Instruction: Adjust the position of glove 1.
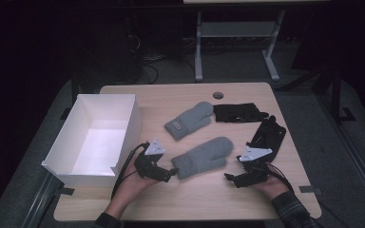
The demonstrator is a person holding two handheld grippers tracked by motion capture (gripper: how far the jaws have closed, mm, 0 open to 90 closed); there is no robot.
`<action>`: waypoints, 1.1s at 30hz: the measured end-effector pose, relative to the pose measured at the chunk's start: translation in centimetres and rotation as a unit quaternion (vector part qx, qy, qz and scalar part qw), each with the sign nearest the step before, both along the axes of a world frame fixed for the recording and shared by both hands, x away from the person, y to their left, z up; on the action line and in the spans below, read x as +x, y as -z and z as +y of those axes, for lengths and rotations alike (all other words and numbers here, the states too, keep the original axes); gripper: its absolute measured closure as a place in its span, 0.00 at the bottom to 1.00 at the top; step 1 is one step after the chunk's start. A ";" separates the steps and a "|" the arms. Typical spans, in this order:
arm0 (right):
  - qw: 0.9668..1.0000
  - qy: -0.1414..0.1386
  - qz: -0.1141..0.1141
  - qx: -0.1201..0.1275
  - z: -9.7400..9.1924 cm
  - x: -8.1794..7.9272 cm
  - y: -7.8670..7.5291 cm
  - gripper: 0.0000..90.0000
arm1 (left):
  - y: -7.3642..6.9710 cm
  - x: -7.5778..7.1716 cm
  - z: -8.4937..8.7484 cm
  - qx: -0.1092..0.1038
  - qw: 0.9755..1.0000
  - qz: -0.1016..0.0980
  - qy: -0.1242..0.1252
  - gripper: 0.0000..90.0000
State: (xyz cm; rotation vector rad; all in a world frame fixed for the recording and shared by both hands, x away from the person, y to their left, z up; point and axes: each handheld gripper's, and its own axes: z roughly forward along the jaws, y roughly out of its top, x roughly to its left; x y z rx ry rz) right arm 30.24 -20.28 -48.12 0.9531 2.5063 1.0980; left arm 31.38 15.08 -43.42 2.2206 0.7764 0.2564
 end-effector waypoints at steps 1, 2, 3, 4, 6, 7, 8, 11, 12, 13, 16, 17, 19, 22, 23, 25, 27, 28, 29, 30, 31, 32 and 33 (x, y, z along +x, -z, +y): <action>1.000 -0.001 0.000 0.000 0.0 0.0 0.0 0.16 | -0.1 0.3 -0.2 -0.004 1.000 0.005 0.001 0.15; 1.000 0.000 0.001 0.000 0.0 0.0 0.0 0.16 | -0.3 0.6 -0.4 -0.007 1.000 0.004 0.004 0.15; 1.000 0.000 0.001 -0.001 0.0 0.0 0.0 0.15 | -0.5 0.9 -0.5 -0.008 1.000 0.005 0.005 0.15; 1.000 0.001 0.001 0.000 0.0 0.0 0.0 0.15 | -0.5 0.9 -0.5 -0.008 1.000 0.005 0.005 0.15; 1.000 0.000 0.000 -0.001 0.0 0.0 0.0 0.15 | -0.7 1.5 -0.9 -0.005 1.000 0.001 0.009 0.15; 1.000 0.000 0.001 -0.001 0.0 0.0 0.0 0.15 | -0.7 1.9 -1.1 -0.002 1.000 -0.002 0.012 0.15; 1.000 0.001 0.002 0.000 0.0 0.0 0.0 0.15 | -0.9 2.3 -1.3 0.004 1.000 0.000 0.011 0.15; 1.000 0.000 0.001 -0.001 0.0 0.0 0.0 0.15 | -1.0 3.2 -1.7 0.001 1.000 -0.008 0.009 0.15; 1.000 0.000 0.001 -0.001 0.0 0.0 0.0 0.15 | -1.1 3.6 -1.8 -0.001 1.000 -0.008 0.006 0.15; 1.000 0.000 0.001 -0.001 0.0 0.0 0.0 0.15 | -1.1 4.0 -1.9 -0.002 1.000 -0.009 0.005 0.16; 1.000 0.000 0.001 -0.001 0.0 0.0 0.0 0.15 | -1.2 5.5 -2.4 -0.005 1.000 -0.015 -0.005 0.20; 1.000 0.000 0.001 -0.001 0.0 0.0 0.0 0.15 | -1.3 6.0 -2.5 -0.003 1.000 -0.018 -0.009 0.22; 1.000 0.000 0.001 -0.001 0.0 0.0 0.0 0.15 | -1.3 6.5 -2.6 -0.001 1.000 -0.019 -0.013 0.23; 1.000 0.000 0.001 -0.001 0.0 0.0 0.0 0.15 | -1.4 7.9 -2.6 -0.007 0.999 -0.023 -0.021 0.31; 1.000 0.000 0.001 -0.001 0.0 0.0 0.0 0.15 | -1.4 8.3 -2.6 -0.008 0.999 -0.020 -0.024 0.39; 1.000 0.000 0.001 -0.001 0.0 0.0 0.0 0.15 | -1.5 9.3 -2.6 -0.004 0.999 -0.024 -0.026 0.41; 1.000 0.000 0.001 -0.001 0.0 0.0 0.0 0.15 | -1.4 10.1 -2.7 -0.007 0.999 -0.027 -0.029 0.47; 1.000 0.001 0.002 0.000 0.0 0.0 0.0 0.15 | -1.5 10.6 -2.7 -0.005 0.999 -0.034 -0.028 0.49; 1.000 0.001 0.002 0.000 0.0 0.0 0.0 0.15 | -1.5 11.0 -2.7 -0.004 0.999 -0.035 -0.026 0.49; 1.000 0.000 0.001 -0.001 0.0 0.0 0.0 0.15 | -1.4 11.4 -2.9 -0.004 0.999 -0.036 -0.026 0.53; 1.000 0.000 0.001 -0.001 0.0 0.0 0.0 0.15 | -1.3 12.2 -3.1 0.004 0.999 -0.039 -0.023 0.53; 1.000 0.000 0.001 -0.001 0.0 0.0 0.0 0.15 | -1.3 12.2 -3.1 0.004 0.999 -0.039 -0.023 0.53; 1.000 0.000 0.001 -0.001 0.0 0.0 0.0 0.15 | -1.2 12.6 -3.3 0.009 0.999 -0.038 -0.024 0.53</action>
